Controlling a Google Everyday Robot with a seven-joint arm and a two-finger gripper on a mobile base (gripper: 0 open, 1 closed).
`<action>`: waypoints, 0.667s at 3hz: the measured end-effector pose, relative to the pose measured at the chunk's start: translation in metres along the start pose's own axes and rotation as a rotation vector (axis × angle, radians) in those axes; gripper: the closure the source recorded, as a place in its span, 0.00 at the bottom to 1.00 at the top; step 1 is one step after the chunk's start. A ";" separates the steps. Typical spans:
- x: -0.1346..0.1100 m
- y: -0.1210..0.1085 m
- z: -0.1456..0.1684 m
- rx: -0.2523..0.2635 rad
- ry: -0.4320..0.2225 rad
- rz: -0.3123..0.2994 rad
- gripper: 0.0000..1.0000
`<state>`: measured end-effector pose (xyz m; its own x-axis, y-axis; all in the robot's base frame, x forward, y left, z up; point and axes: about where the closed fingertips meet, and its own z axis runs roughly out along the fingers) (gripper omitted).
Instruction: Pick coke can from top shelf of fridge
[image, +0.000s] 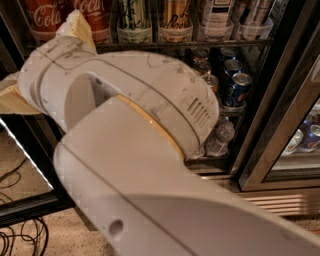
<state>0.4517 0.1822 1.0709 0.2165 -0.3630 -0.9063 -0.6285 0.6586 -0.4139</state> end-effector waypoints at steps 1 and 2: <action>0.003 -0.008 -0.012 0.055 -0.051 0.026 0.00; 0.007 -0.010 -0.016 0.085 -0.079 0.036 0.00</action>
Offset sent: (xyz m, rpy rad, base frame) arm 0.0816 0.0138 -0.0376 0.1645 -0.0740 -0.1029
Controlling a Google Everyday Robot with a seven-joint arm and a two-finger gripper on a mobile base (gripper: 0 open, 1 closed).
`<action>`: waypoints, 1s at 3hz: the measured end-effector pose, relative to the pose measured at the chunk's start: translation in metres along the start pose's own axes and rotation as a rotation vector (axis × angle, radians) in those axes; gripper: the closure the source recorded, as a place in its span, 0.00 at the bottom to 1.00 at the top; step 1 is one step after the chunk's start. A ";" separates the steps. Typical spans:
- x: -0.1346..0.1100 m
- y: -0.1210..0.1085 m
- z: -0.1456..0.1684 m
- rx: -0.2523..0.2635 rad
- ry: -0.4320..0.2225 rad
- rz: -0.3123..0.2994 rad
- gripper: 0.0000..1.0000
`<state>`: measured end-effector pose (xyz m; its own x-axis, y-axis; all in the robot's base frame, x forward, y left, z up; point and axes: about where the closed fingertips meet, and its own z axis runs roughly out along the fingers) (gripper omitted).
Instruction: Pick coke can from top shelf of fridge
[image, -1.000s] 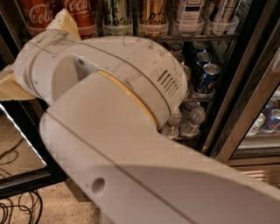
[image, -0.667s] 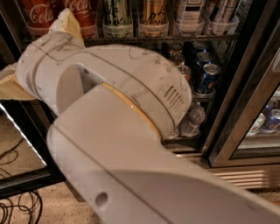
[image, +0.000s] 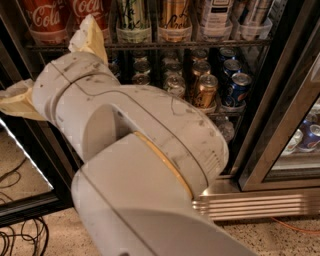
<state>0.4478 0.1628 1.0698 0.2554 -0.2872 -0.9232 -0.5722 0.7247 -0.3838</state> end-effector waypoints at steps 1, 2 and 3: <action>0.005 0.002 0.002 -0.003 -0.018 0.008 0.00; 0.019 -0.010 0.009 -0.003 -0.031 0.000 0.00; 0.019 -0.010 0.009 -0.003 -0.031 0.000 0.00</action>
Offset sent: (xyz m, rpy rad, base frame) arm 0.1337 0.0492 -0.0493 0.0627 0.0136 0.0030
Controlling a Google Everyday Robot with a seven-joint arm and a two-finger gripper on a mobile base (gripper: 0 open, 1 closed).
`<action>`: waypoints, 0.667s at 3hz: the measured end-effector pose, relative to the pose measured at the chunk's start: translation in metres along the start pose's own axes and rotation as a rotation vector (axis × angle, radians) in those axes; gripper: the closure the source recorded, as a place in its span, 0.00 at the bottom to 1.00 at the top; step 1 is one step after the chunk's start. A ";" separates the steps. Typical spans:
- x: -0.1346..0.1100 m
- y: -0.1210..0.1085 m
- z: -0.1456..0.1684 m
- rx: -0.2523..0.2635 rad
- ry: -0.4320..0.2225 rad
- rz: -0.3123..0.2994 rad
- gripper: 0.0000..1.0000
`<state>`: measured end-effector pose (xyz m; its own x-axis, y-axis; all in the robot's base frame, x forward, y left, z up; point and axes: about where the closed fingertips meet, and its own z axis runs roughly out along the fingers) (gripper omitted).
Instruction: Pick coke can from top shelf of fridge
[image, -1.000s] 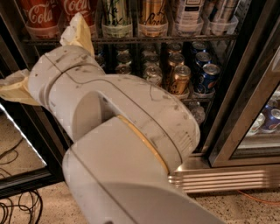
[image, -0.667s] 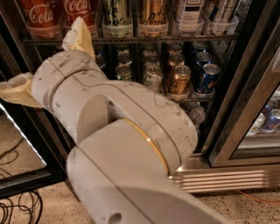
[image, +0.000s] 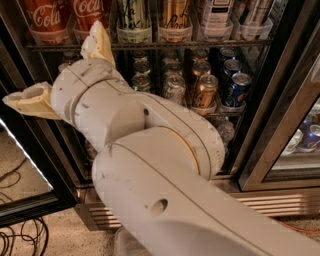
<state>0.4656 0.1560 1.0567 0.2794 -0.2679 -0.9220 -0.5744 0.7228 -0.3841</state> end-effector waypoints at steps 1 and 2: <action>-0.002 0.002 0.002 0.004 -0.027 0.000 0.00; -0.002 -0.008 0.010 0.007 -0.063 -0.004 0.00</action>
Offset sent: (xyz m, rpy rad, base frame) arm 0.0756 0.0191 -0.0019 0.0679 -0.0762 0.0199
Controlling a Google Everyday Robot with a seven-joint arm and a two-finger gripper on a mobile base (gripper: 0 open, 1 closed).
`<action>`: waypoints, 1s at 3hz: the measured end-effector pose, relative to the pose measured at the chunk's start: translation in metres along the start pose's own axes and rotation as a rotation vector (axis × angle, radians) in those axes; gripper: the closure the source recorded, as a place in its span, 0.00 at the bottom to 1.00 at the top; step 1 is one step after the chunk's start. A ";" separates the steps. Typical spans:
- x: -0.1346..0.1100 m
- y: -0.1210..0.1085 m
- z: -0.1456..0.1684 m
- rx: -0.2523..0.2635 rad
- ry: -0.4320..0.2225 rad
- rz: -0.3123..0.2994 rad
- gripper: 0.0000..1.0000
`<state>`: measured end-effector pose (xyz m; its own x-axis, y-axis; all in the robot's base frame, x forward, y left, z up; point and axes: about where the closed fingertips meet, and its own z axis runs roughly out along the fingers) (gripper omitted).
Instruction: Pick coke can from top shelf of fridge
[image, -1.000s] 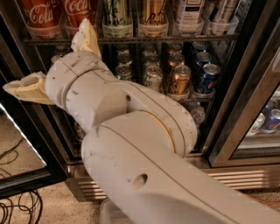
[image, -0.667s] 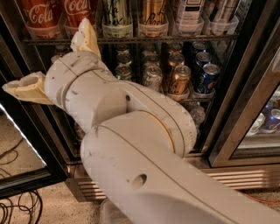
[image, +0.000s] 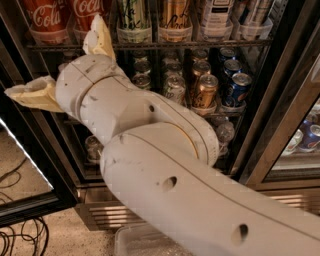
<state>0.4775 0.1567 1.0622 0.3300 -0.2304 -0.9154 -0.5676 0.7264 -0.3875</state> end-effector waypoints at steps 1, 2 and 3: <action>0.008 -0.016 0.011 0.023 -0.029 -0.004 0.00; 0.017 -0.027 0.033 0.033 -0.047 0.003 0.00; 0.004 -0.007 0.096 -0.011 -0.080 0.007 0.00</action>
Offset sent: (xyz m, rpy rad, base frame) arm 0.1057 0.0237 -0.0110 0.0663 -0.0370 -0.0245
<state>0.5554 0.2123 1.0716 0.3845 -0.1726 -0.9068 -0.5784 0.7206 -0.3824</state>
